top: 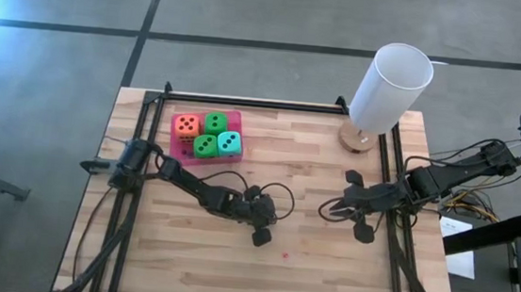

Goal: Pick & Place Dice
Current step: Put the small black dice into the red bin, then put the small red dice into the red bin

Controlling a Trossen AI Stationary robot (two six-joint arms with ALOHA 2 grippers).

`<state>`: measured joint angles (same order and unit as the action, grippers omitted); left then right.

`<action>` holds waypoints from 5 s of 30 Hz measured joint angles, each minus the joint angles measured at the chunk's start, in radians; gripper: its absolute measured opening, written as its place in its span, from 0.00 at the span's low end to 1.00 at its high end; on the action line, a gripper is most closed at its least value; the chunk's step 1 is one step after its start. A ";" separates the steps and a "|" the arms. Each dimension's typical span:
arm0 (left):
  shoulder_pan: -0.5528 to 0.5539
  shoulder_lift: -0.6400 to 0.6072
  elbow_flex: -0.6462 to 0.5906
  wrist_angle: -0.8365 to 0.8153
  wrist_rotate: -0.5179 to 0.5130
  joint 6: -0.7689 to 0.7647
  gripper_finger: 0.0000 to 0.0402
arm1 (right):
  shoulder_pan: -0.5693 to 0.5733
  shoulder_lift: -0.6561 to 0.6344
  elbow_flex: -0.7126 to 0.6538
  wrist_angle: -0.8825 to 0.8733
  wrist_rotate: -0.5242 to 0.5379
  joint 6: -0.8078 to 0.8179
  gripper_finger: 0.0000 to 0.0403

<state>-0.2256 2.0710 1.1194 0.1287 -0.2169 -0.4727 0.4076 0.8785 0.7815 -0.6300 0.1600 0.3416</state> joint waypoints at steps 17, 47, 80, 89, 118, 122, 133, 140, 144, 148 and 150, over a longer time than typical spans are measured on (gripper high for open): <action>0.007 -0.297 -0.001 -0.215 -0.129 0.011 0.13 | 0.000 0.000 0.000 0.008 0.000 0.023 0.13; 0.403 -0.812 -0.041 -1.200 -0.253 -0.585 0.13 | 0.000 0.000 0.001 0.030 0.028 -0.005 0.13; 0.559 -0.813 -0.333 -1.008 -0.147 -0.676 0.40 | 0.000 0.000 0.001 0.038 0.053 -0.001 0.13; 0.568 -0.937 -0.307 -1.012 -0.096 -0.597 0.45 | 0.000 0.009 0.000 0.062 0.049 -0.001 0.13; 0.153 -1.081 -0.257 -0.851 -0.014 -0.302 0.53 | 0.019 0.630 0.001 0.436 -0.369 0.075 0.13; 0.151 -1.081 -0.257 -0.858 -0.010 -0.253 0.51 | 0.025 0.750 0.041 0.445 -0.370 0.072 0.13; 0.151 -1.081 -0.257 -0.863 0.002 -0.226 0.45 | 0.014 0.931 0.179 0.462 -0.407 -0.015 0.13; 0.151 -1.081 -0.257 -0.866 0.033 -0.212 0.42 | -0.004 0.983 0.200 0.463 -0.410 -0.053 0.13; 0.151 -1.081 -0.257 -0.866 0.053 -0.207 0.41 | -0.026 0.988 0.200 0.465 -0.417 -0.085 0.13; 0.151 -1.081 -0.257 -0.866 0.054 -0.206 0.40 | -0.060 0.988 0.206 0.462 -0.413 -0.139 0.13; 0.151 -1.081 -0.257 -0.866 0.054 -0.206 0.40 | -0.079 0.989 0.214 0.462 -0.399 -0.174 0.13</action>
<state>-0.0742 0.9897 0.8619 -0.7372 -0.1631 -0.6785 0.3284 1.8675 0.9951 -0.1680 -0.2387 0.1671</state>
